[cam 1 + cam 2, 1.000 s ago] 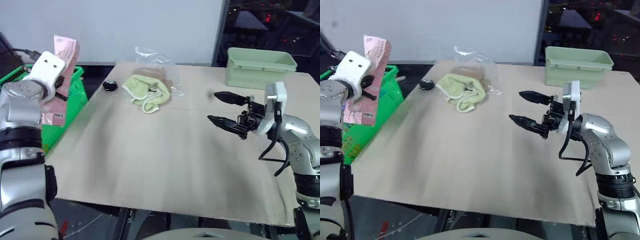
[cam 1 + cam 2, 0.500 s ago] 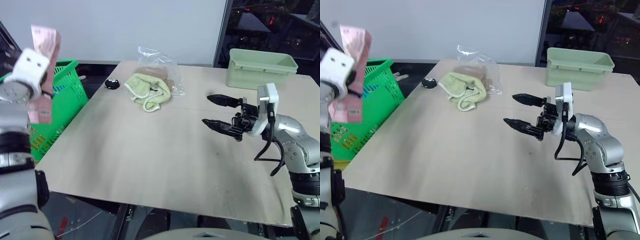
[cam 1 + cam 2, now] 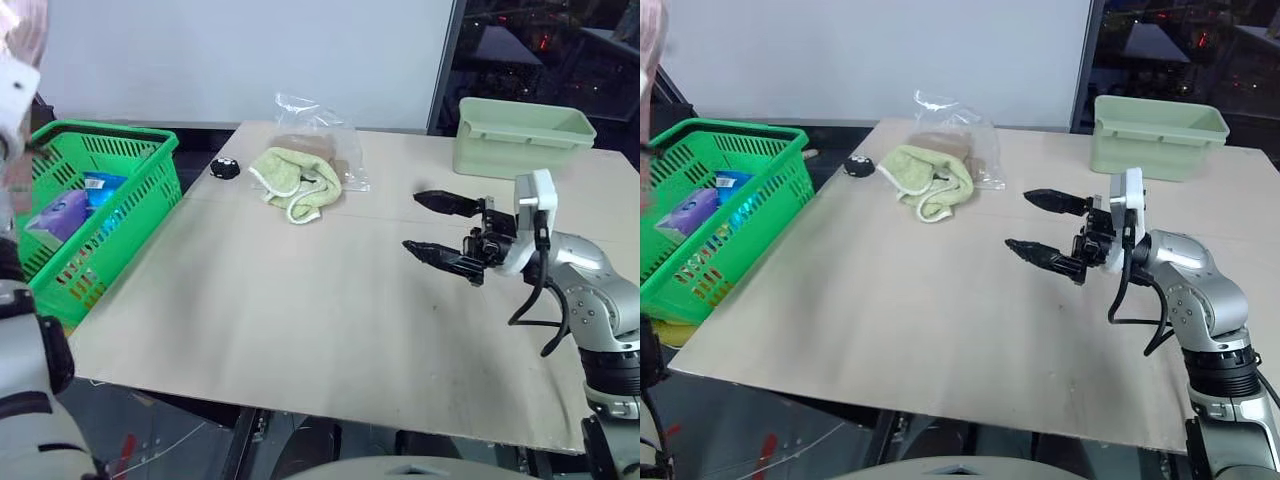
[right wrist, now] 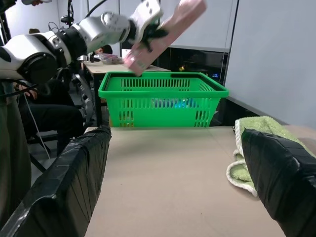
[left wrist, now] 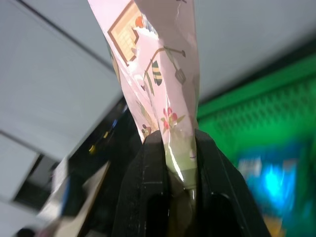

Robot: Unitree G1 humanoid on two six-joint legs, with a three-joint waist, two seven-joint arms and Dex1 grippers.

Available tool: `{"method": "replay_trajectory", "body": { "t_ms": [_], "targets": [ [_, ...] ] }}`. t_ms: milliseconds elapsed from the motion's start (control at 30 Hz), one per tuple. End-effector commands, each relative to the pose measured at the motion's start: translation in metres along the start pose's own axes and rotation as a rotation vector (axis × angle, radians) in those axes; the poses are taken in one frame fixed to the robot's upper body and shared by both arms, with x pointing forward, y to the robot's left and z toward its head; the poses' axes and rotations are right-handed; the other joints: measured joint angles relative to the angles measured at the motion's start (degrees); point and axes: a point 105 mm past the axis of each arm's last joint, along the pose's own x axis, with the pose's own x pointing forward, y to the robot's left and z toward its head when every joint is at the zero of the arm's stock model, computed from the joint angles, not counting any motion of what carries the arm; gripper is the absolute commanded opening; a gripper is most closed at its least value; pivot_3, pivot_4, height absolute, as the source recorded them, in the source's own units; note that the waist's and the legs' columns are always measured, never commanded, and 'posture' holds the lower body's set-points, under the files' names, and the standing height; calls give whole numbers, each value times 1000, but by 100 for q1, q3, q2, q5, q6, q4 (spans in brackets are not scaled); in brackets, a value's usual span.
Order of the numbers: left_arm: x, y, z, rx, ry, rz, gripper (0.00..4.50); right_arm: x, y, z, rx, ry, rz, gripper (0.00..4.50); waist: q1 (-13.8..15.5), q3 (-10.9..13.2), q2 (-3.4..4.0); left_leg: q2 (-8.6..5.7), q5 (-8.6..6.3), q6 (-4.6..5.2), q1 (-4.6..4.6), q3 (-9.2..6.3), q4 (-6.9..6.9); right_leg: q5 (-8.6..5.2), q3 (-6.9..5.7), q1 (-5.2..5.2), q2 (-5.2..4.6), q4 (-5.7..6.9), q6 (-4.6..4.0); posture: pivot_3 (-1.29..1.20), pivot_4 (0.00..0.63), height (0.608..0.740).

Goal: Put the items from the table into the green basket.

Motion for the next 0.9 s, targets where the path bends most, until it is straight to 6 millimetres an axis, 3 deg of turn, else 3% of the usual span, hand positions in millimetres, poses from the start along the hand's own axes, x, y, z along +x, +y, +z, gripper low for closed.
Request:
{"method": "replay_trajectory", "body": {
  "t_ms": [33, 100, 200, 267, 300, 500, 567, 667, 767, 900],
  "targets": [
    [-7, 23, -23, 123, 100, 84, 1180, 2, 5, 12, -44, -27, 21, 4500, 3, -1, -3, 1, 0, 0, 0, -1, 0, 0, -2, 0, 1, 0, 0, 93, 0, 740],
    [-8, 23, -34, 140, 136, 88, 1807, 2, 6, 13, -47, -31, 29, 4500, 12, -5, -11, 1, 0, 0, -3, -5, 0, 0, -5, -1, 1, 0, 0, 93, 0, 740],
    [-8, 18, -41, 150, 158, 77, 3355, 3, 7, 16, -54, -46, 41, 4500, 29, -7, -15, 0, 0, 0, -6, -10, 1, 0, -10, 0, -2, -3, 0, 90, 0, 740],
    [-7, 14, -45, 136, 166, 69, 4233, 3, 8, 15, -56, -43, 45, 4500, 30, -6, -12, 0, 0, 0, -5, -8, 0, 0, -10, 0, -3, -3, 0, 89, 0, 740],
    [-7, 13, -46, 129, 166, 67, 4463, 3, 8, 15, -57, -42, 45, 4500, 27, -6, -12, 0, 0, 0, -4, -8, 0, 0, -9, 0, -3, -2, 0, 88, 0, 740],
    [-3, 12, -31, 126, 98, 78, 4463, 1, 6, 13, -66, -30, 30, 4500, 14, -6, -12, 2, 0, 0, -4, -6, 0, 0, -9, -1, -3, -2, 0, 85, 0, 740],
    [-1, 9, -7, 43, -21, 67, 4463, -1, 5, 11, -65, -25, 19, 4500, 29, -7, -14, 2, 0, -1, -5, -7, 0, 0, -9, -1, -3, -2, 0, 81, 0, 740],
    [-5, -19, 44, -219, -275, -77, 4463, -12, 1, 2, -58, 8, -24, 4500, 105, -9, -16, 6, 0, -1, -7, -10, 1, 0, -13, 1, -12, -3, -1, 72, 0, 740],
    [-31, -65, 79, -438, -480, -339, 4463, -33, -9, -13, -69, 71, -109, 4500, 138, -12, -14, 9, 0, -1, -10, 1, 3, 1, -7, 1, -26, -7, -1, 65, 0, 740],
    [-80, -127, 79, -509, -545, -659, 4463, -64, -21, -32, -80, 155, -231, 4500, 16, -17, 2, 6, -6, 10, -4, 26, -4, 1, 50, -5, -43, -8, -1, 55, 0, 740]
  ]
}}
